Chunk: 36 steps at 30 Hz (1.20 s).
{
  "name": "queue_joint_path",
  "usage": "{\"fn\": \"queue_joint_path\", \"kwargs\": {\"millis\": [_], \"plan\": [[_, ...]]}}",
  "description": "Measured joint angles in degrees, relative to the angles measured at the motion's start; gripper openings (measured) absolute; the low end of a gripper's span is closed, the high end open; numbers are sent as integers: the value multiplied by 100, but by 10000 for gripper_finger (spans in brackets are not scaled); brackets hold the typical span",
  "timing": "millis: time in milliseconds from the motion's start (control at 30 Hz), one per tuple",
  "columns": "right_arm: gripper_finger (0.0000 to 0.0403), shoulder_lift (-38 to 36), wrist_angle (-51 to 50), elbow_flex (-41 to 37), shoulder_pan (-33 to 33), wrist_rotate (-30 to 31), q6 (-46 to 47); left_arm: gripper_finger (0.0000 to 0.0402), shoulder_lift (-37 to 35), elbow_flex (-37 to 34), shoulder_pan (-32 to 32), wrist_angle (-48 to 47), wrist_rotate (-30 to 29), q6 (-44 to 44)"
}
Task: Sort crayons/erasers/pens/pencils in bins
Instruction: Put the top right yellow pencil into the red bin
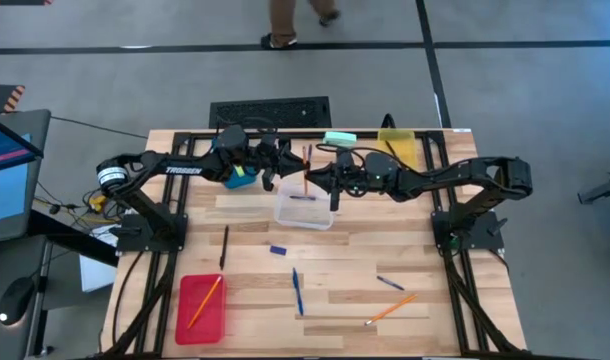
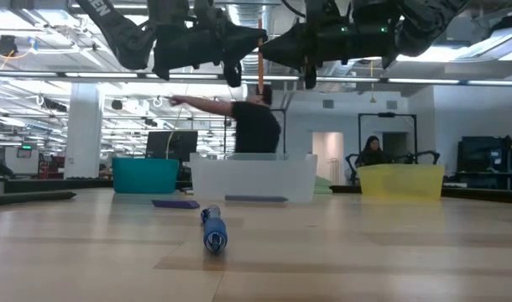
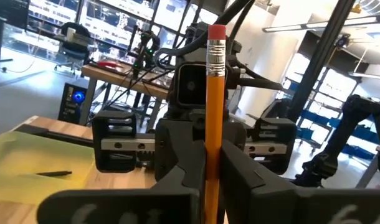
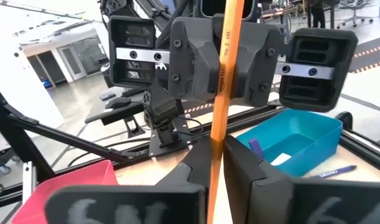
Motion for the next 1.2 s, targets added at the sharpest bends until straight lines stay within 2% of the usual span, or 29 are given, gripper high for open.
{"fn": "queue_joint_path", "kwargs": {"millis": [167, 300, 400, 467, 533, 600, 667, 767, 800, 1033, 1200], "plan": [[110, -7, -392, 0, 0, 177, -123, 9, -96, 30, 22, -260, -77, 15], [169, -19, -839, -6, -8, 274, -253, 9, -468, 45, 20, -1036, -272, 292], [194, -176, -1408, -6, -6, 309, -568, 9, -892, 59, -35, -1972, -563, 610], [191, -243, -1949, -7, 22, 578, -600, 9, -1234, 186, -112, -3030, -820, 841], [169, -260, -2276, -72, 98, 969, -765, 9, -1567, 418, -298, -4286, -1265, 1093], [131, -260, -2428, -179, 179, 1349, -869, 9, -1821, 717, -590, -5581, -1833, 1242], [85, -260, -2365, -275, 205, 1451, -986, 9, -2008, 958, -990, -6583, -2561, 1206], [20, -262, -2142, -388, 201, 1448, -1020, 9, -2181, 1199, -1721, -7577, -3535, 614], [11, -262, -2041, -439, 201, 1448, -1004, 9, -2225, 1220, -1986, -7798, -3848, 309], [14, -264, -1558, -485, 234, 1392, -1370, 9, -2400, 1247, -4012, -9457, -5715, -2472], [6, -264, -1382, -485, 278, 1141, -1587, 9, -2375, 1247, -5488, -10119, -6365, -4405]]}}
